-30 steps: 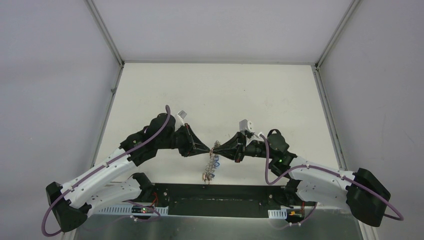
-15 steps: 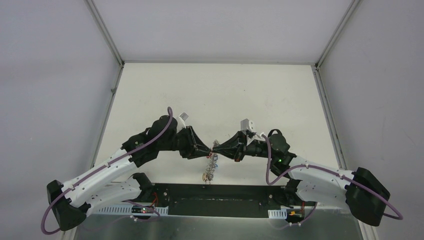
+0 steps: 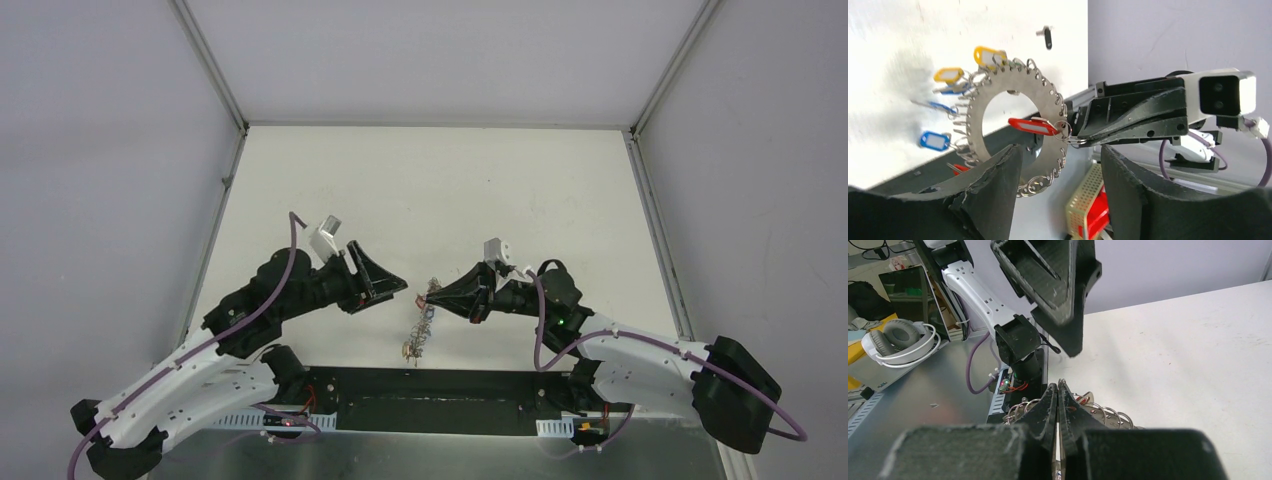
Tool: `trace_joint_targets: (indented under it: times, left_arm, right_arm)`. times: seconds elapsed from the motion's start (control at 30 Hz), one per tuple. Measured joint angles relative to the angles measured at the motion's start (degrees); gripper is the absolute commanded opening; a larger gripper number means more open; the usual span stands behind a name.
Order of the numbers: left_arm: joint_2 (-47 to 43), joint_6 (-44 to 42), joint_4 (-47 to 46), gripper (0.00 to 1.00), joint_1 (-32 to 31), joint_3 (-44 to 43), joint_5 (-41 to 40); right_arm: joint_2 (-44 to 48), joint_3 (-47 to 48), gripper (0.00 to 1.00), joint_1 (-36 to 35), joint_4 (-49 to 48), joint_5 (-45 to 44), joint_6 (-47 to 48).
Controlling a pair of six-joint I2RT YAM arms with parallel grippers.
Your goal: Put the keys on the keyring
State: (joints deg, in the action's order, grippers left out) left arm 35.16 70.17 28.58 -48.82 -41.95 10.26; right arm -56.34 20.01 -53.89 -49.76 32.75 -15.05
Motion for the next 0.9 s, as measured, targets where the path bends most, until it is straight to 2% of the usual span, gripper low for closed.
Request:
trace_joint_targets:
  times: [0.17,0.33,0.43,0.63,0.9]
  left_arm:
    - [-3.65,-8.85,-0.15,0.6,0.0,-1.03,-4.52]
    - [-3.56,-23.93,-2.84,0.62,0.0,-1.73,-3.67]
    - [-3.02,-34.69,-6.62,0.61,0.0,-1.66,0.92]
    - [-2.86,-54.95,-20.72,0.59,0.0,2.93,16.98]
    - [2.97,-71.17,-27.96,0.45,0.0,5.68,28.59]
  right_arm:
    - [0.28,-0.04,0.0,0.0,0.33,-0.42,0.0]
    - [0.42,-0.04,0.0,0.0,0.37,-0.44,0.0]
    - [0.68,-0.04,0.0,0.0,0.55,-0.46,0.02]
    - [1.42,-0.07,0.0,0.0,0.83,-0.57,0.04]
    - [2.8,-0.09,0.0,0.0,2.4,-0.66,0.17]
